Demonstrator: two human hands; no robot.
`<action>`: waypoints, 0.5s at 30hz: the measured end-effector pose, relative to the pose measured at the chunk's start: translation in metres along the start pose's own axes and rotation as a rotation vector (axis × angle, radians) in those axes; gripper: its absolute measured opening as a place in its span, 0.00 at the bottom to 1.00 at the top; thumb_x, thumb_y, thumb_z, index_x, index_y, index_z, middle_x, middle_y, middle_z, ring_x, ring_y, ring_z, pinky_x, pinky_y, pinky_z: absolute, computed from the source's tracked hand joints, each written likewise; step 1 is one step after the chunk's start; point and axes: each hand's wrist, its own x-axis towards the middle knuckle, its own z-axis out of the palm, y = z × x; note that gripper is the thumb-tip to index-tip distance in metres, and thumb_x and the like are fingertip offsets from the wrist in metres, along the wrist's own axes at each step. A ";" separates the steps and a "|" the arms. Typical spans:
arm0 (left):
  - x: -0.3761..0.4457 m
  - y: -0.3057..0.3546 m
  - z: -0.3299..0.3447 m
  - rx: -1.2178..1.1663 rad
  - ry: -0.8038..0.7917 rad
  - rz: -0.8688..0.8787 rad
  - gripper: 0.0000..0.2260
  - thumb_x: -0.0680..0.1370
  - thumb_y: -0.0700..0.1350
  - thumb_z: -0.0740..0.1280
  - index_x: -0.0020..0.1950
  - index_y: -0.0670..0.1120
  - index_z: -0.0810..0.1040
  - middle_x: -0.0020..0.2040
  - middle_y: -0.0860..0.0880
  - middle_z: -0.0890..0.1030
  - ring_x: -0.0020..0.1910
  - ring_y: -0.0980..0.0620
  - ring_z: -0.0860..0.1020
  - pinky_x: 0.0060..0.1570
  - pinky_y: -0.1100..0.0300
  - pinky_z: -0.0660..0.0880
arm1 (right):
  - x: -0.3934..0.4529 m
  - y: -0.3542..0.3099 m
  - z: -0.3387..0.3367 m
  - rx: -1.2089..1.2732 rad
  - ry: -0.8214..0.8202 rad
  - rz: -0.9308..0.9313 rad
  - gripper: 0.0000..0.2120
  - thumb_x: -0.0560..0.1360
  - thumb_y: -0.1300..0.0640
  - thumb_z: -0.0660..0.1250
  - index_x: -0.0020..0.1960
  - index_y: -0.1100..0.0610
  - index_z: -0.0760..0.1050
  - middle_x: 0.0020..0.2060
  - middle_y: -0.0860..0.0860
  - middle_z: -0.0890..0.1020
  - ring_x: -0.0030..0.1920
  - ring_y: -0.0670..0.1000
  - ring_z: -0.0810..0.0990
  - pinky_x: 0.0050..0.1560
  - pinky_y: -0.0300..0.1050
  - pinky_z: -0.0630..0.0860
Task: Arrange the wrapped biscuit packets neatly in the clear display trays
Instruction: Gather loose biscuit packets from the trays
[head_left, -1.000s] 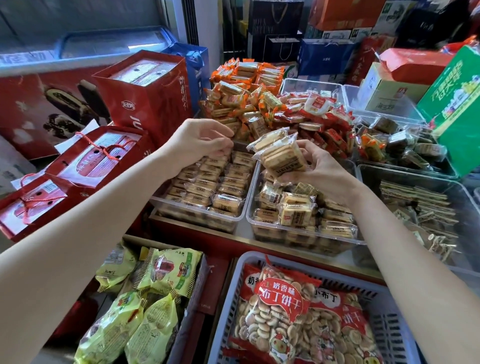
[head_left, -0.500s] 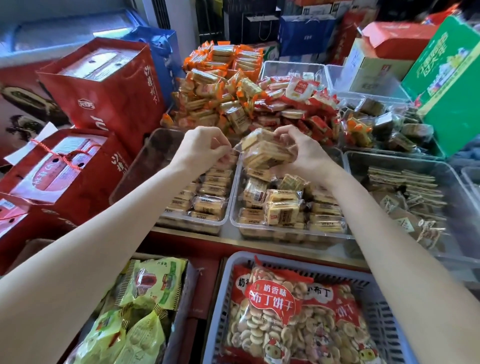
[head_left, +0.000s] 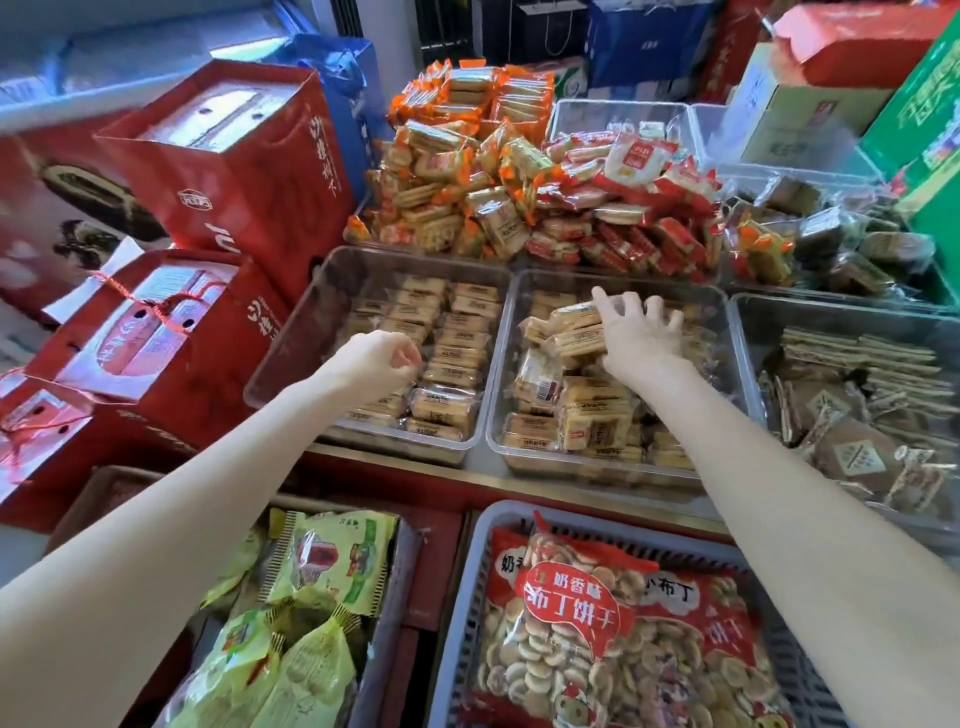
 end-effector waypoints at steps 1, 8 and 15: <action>-0.001 -0.003 0.000 0.005 0.003 0.000 0.09 0.78 0.43 0.64 0.56 0.43 0.79 0.53 0.45 0.81 0.54 0.49 0.78 0.53 0.60 0.72 | 0.001 -0.001 -0.003 -0.017 -0.035 0.022 0.41 0.76 0.57 0.67 0.78 0.51 0.43 0.75 0.59 0.51 0.74 0.63 0.51 0.72 0.64 0.51; -0.014 -0.053 0.002 -0.004 0.002 -0.090 0.11 0.78 0.40 0.63 0.59 0.45 0.78 0.58 0.46 0.80 0.57 0.49 0.77 0.57 0.60 0.70 | -0.006 -0.049 -0.011 0.030 -0.036 -0.175 0.30 0.74 0.45 0.68 0.71 0.54 0.64 0.75 0.58 0.51 0.75 0.61 0.45 0.72 0.64 0.44; -0.031 -0.125 -0.011 0.104 0.100 -0.092 0.12 0.75 0.37 0.64 0.56 0.42 0.80 0.57 0.42 0.79 0.58 0.40 0.75 0.60 0.56 0.68 | 0.005 -0.147 0.005 0.216 0.041 -0.353 0.17 0.78 0.56 0.62 0.65 0.59 0.71 0.70 0.57 0.65 0.71 0.57 0.59 0.71 0.53 0.56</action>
